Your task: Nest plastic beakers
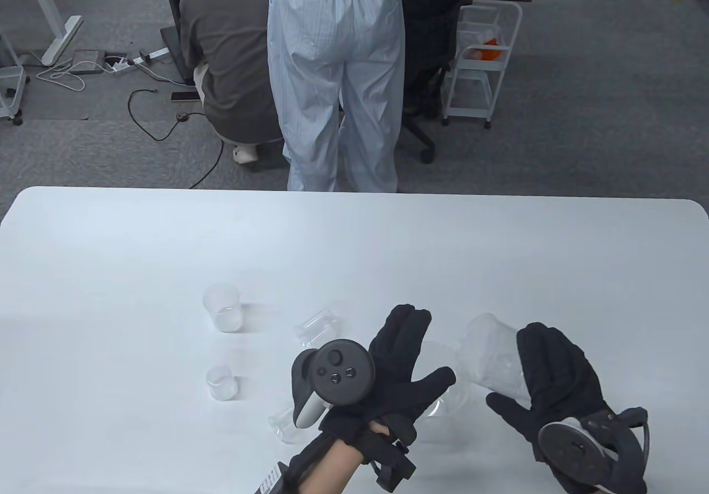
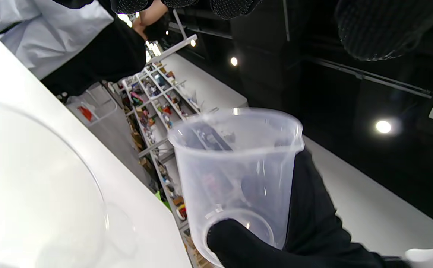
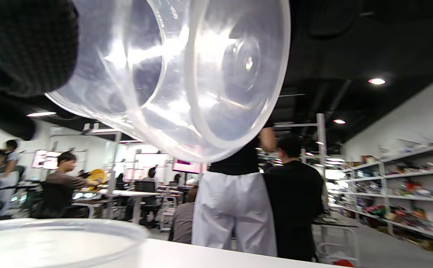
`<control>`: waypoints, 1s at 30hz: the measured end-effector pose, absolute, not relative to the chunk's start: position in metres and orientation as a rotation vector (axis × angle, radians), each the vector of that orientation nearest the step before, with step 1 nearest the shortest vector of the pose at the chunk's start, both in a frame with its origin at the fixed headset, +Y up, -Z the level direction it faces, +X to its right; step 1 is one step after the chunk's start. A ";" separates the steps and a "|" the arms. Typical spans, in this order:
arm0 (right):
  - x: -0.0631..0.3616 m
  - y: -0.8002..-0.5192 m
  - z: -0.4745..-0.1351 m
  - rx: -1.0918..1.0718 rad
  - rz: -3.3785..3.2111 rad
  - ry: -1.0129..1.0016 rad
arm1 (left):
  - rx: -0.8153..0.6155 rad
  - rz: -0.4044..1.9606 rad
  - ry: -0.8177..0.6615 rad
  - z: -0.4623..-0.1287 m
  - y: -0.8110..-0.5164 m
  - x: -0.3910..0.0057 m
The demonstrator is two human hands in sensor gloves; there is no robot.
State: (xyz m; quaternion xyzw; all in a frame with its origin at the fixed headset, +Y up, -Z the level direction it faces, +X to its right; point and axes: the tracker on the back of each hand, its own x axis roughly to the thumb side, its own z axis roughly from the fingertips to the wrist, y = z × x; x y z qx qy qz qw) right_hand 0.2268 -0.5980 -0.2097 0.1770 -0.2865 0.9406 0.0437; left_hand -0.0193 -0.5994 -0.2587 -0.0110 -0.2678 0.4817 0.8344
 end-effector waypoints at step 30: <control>0.245 -0.633 -0.231 0.441 2.455 -0.487 | 0.198 0.766 -0.554 -0.267 -0.609 -0.002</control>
